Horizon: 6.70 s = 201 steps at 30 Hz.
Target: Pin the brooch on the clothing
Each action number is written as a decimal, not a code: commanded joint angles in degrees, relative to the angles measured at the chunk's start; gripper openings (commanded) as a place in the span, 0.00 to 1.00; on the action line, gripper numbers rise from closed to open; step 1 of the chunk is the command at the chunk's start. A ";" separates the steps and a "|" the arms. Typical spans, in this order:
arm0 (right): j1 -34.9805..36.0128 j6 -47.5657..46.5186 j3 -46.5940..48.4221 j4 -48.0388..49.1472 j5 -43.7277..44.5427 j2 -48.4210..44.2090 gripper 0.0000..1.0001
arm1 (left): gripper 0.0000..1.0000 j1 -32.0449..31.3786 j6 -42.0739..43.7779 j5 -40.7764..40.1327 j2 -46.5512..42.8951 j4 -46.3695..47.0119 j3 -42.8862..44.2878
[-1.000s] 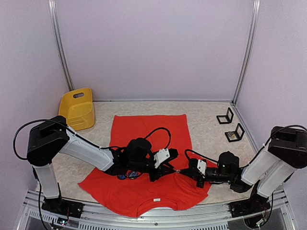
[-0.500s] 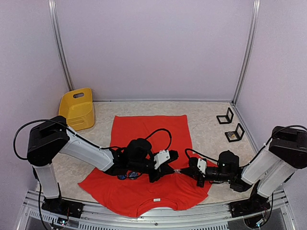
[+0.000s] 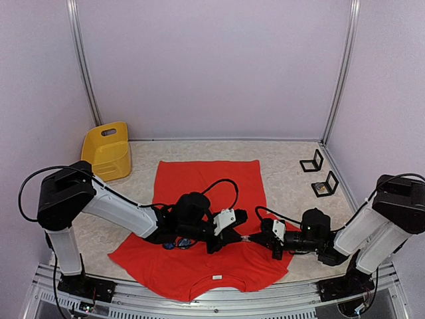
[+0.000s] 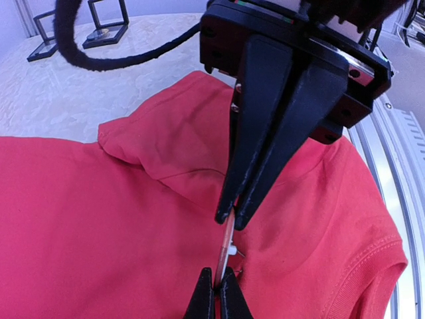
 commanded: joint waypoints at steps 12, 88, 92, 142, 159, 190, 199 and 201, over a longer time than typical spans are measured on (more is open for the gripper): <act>0.22 4.13 -0.97 -2.28 -0.77 -2.18 0.29 | 0.00 -0.43 -0.85 0.99 -3.93 1.85 -0.19; -1.79 8.37 7.36 -3.03 -6.58 3.66 0.47 | 0.00 -0.45 -0.31 2.46 -7.96 -6.26 -0.71; -1.87 9.25 7.82 -3.92 -6.00 2.85 0.39 | 0.00 -0.76 0.27 2.39 -7.94 -6.52 -0.91; -7.86 15.82 4.94 -20.24 2.27 -17.97 0.51 | 0.00 -4.84 8.11 -16.67 -6.36 -5.64 -2.37; -11.14 38.71 25.37 -64.68 29.87 -5.96 0.21 | 0.31 -15.24 14.87 -25.73 -1.85 -23.60 7.23; -20.07 28.00 68.70 -79.64 24.87 34.44 0.04 | 0.44 30.63 -29.67 -31.20 5.35 -29.85 11.95; -22.96 23.41 92.02 -87.23 22.78 43.93 0.05 | 0.43 34.95 -27.81 -34.10 11.94 -32.09 20.27; -22.96 22.20 94.81 -89.14 22.82 43.34 0.06 | 0.43 35.16 -27.00 -35.04 11.54 -31.42 20.42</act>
